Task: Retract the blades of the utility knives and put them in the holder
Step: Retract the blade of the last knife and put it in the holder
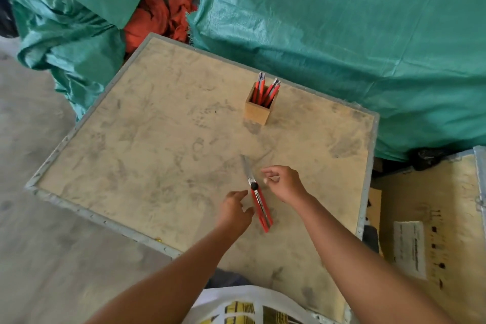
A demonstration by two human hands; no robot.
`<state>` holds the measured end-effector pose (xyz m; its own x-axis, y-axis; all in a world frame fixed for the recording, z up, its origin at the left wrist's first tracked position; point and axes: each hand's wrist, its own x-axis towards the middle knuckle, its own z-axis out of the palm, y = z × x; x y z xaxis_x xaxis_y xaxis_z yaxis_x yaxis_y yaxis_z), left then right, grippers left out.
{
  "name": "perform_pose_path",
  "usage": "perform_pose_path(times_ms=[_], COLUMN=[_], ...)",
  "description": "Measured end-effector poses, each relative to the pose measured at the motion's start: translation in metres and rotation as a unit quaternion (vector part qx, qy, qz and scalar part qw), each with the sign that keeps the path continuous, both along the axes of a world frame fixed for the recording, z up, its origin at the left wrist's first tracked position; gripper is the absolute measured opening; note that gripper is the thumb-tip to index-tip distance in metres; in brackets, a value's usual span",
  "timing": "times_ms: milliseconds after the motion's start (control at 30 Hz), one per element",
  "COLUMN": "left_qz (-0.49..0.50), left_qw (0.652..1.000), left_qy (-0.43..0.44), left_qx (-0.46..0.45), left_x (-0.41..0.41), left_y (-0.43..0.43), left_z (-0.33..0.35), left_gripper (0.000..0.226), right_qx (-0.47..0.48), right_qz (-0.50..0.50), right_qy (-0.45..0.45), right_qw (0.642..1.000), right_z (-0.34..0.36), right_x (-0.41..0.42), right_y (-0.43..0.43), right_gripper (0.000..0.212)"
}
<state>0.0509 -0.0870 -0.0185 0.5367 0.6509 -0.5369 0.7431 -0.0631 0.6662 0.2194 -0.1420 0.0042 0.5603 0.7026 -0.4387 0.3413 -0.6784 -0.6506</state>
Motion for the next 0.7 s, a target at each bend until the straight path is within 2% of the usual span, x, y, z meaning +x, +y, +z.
perform_pose_path(times_ms=[167,333,533,700], left_qz=[-0.003,0.021,0.019,0.023], left_qw=[0.999,0.996,0.996,0.998], left_qy=[0.013,0.011,0.001,-0.052], left_qx=[0.04,0.084,0.089,0.028], left_x=[0.017,0.019,0.015,0.008], left_y=[-0.033,-0.045,-0.045,-0.038], left_z=[0.001,-0.006,-0.009,-0.011], left_gripper=[0.043,0.053,0.058,0.066], right_qx=[-0.035,-0.025,-0.02,-0.004], right_qz=[0.094,0.14,0.119,0.063], right_qy=[-0.002,-0.01,0.014,0.056], right_qw=[0.995,0.99,0.993,0.996], right_z=[-0.009,-0.017,-0.017,-0.013], right_x=[-0.005,-0.01,-0.009,-0.003], right_y=[0.006,0.011,0.008,0.001], right_gripper=[0.041,0.035,0.025,0.021])
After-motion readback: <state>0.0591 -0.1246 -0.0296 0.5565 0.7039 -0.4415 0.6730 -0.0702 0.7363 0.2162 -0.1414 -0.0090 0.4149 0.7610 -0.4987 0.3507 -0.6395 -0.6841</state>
